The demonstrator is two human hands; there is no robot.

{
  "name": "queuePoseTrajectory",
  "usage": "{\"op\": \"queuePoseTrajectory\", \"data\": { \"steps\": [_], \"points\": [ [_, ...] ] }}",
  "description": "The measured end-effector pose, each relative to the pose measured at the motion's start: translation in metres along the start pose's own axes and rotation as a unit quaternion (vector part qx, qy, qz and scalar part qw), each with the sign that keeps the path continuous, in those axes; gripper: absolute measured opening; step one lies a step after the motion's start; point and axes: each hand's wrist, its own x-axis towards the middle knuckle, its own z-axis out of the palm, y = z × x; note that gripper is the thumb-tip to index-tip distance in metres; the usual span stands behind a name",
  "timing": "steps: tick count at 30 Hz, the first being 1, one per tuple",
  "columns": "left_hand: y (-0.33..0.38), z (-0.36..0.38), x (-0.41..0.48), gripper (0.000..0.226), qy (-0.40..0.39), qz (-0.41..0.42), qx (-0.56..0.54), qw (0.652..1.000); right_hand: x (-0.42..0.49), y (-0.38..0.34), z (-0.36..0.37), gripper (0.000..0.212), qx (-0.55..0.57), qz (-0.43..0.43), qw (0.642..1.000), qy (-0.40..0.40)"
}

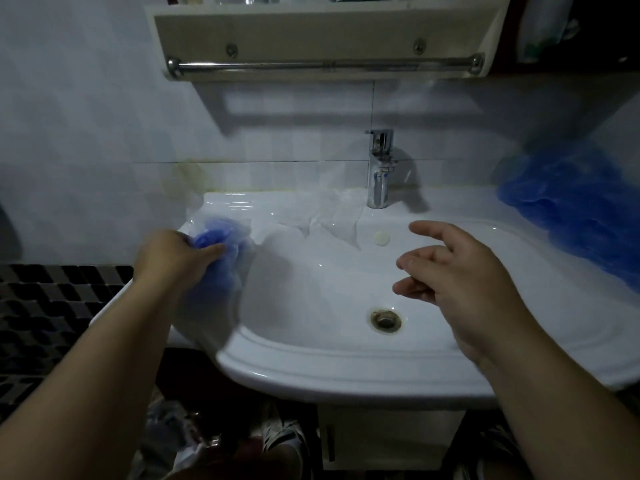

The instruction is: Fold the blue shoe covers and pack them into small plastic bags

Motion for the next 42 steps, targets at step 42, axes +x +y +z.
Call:
{"op": "queuePoseTrajectory", "data": {
  "steps": [42],
  "points": [
    [0.245, 0.16, -0.123, 0.06, -0.221, 0.375, -0.041, 0.9, 0.15, 0.061, -0.245, 0.029, -0.587, 0.089, 0.8, 0.084]
  ]
}}
